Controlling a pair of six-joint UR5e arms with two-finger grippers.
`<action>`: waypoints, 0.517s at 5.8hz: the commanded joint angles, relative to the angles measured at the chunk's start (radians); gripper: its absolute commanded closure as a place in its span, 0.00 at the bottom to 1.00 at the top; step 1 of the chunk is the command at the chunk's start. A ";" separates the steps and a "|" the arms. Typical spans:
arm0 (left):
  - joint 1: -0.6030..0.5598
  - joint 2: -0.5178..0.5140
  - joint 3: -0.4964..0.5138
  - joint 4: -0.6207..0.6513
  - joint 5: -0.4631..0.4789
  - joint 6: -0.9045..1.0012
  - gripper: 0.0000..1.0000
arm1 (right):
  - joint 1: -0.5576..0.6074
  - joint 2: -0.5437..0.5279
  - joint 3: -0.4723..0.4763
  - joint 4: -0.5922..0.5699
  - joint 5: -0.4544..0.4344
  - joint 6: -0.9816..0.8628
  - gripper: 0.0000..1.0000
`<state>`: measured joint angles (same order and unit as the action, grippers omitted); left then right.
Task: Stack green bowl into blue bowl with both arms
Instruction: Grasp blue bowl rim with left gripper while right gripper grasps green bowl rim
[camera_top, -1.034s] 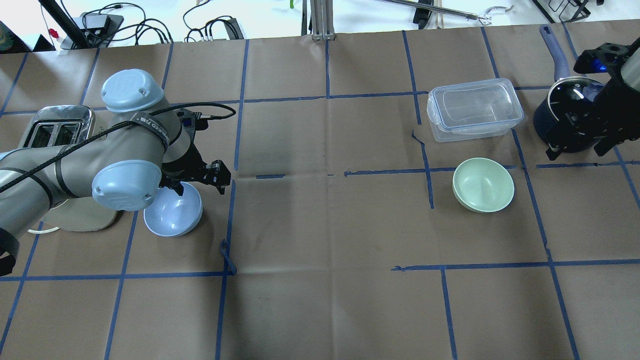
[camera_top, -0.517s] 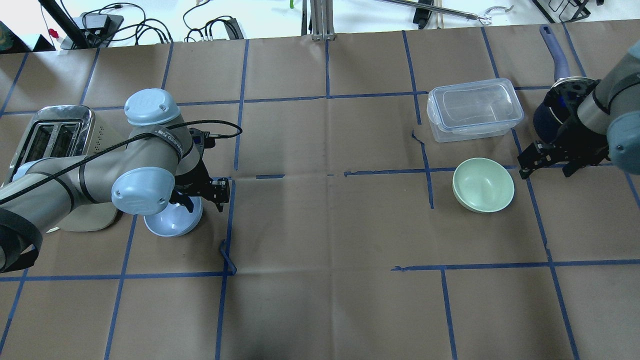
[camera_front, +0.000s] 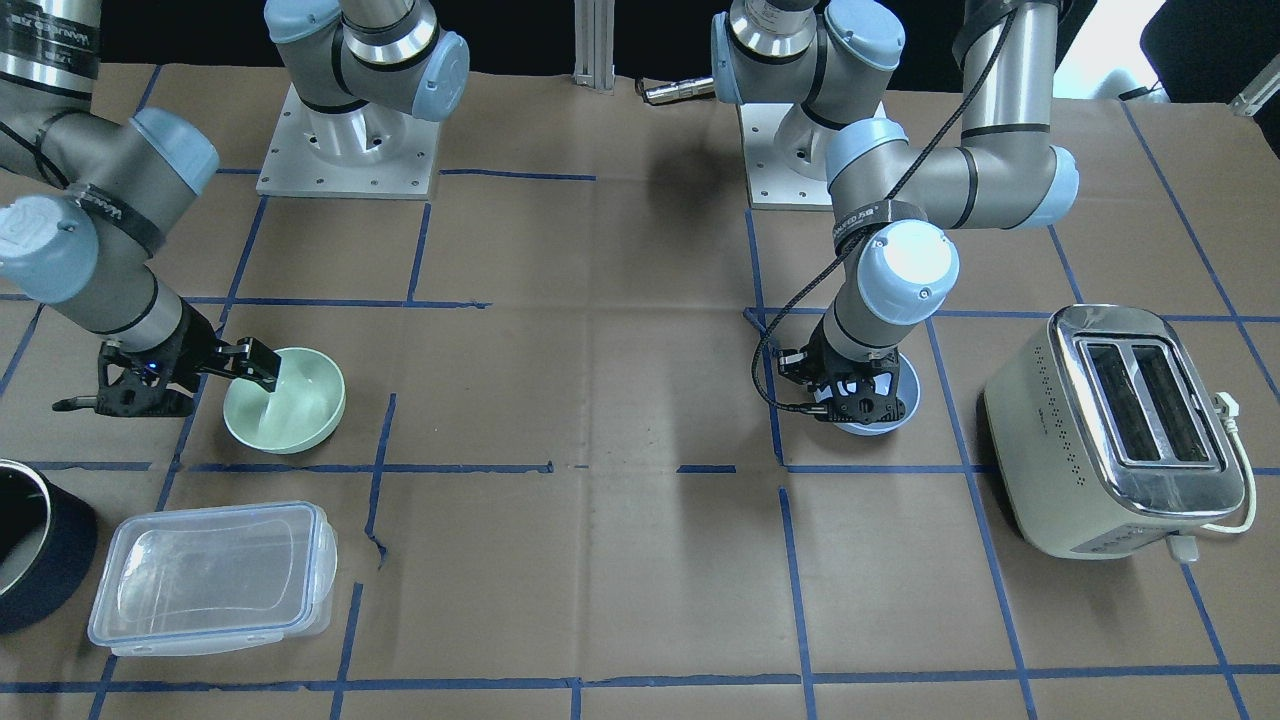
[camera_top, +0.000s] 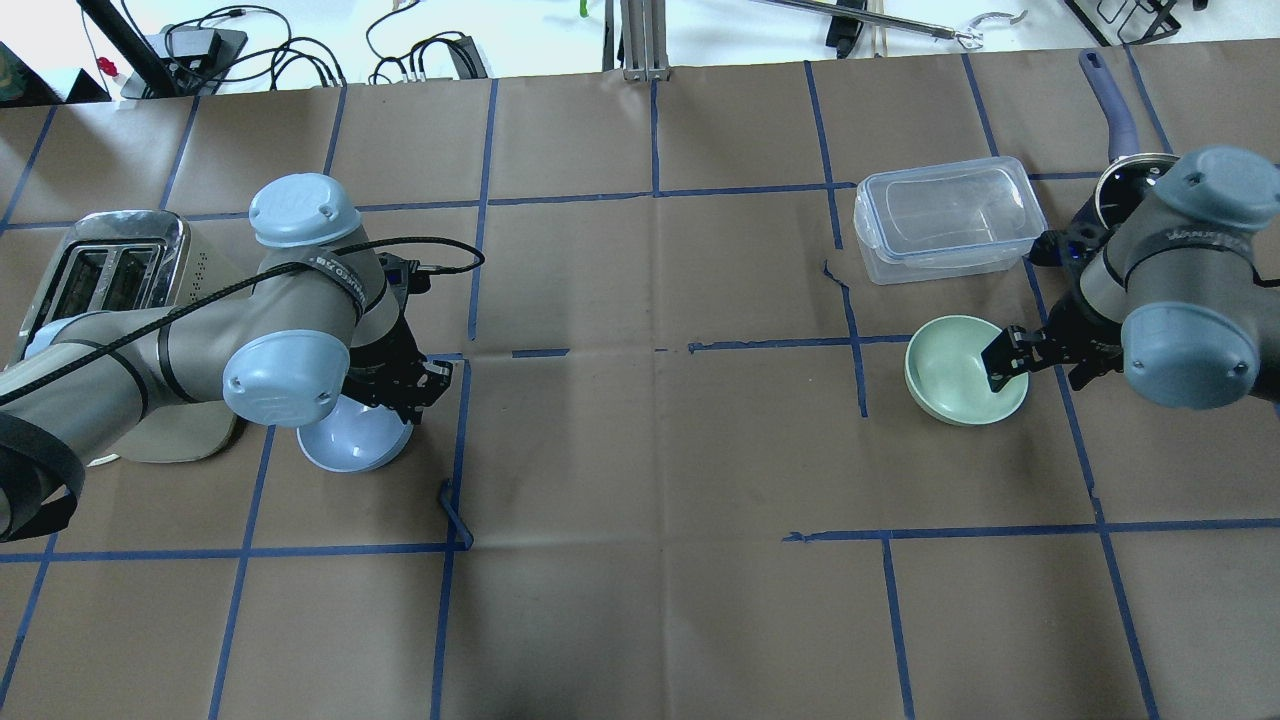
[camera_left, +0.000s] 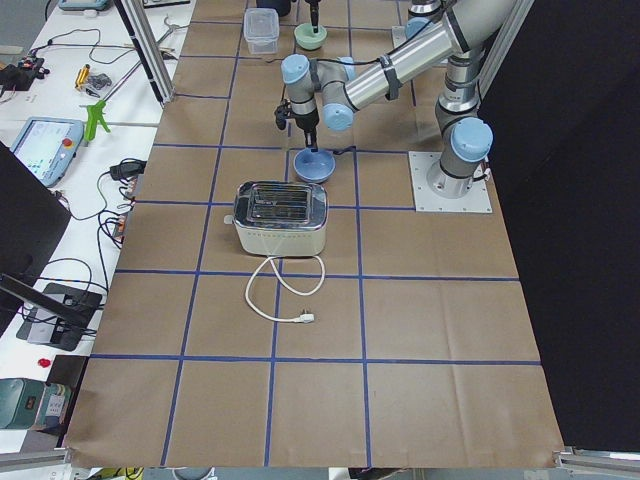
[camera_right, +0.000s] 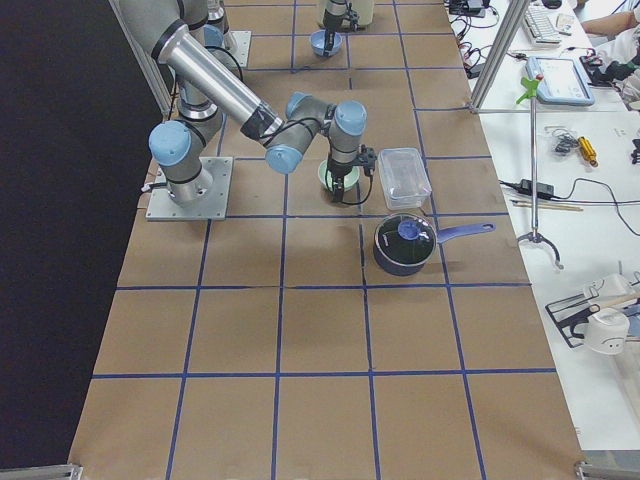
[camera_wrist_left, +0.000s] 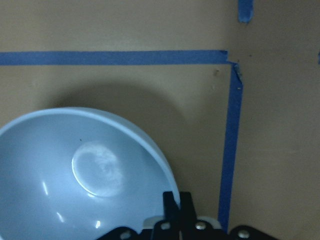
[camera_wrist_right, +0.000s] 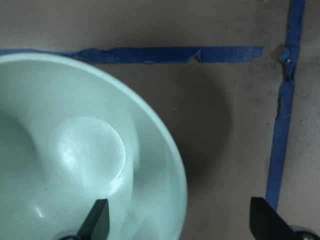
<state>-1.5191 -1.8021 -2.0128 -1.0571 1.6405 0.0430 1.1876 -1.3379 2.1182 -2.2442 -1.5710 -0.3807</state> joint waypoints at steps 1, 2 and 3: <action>-0.048 0.007 0.052 -0.004 0.003 -0.052 1.00 | 0.003 0.000 -0.003 -0.006 -0.009 0.002 0.51; -0.146 -0.005 0.119 -0.001 -0.010 -0.076 0.98 | 0.004 0.000 -0.027 0.000 -0.008 0.002 0.69; -0.265 -0.058 0.238 -0.014 -0.019 -0.194 0.97 | 0.004 0.000 -0.033 0.003 -0.004 0.002 0.88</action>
<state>-1.6822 -1.8224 -1.8698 -1.0632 1.6307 -0.0655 1.1914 -1.3373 2.0945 -2.2447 -1.5773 -0.3789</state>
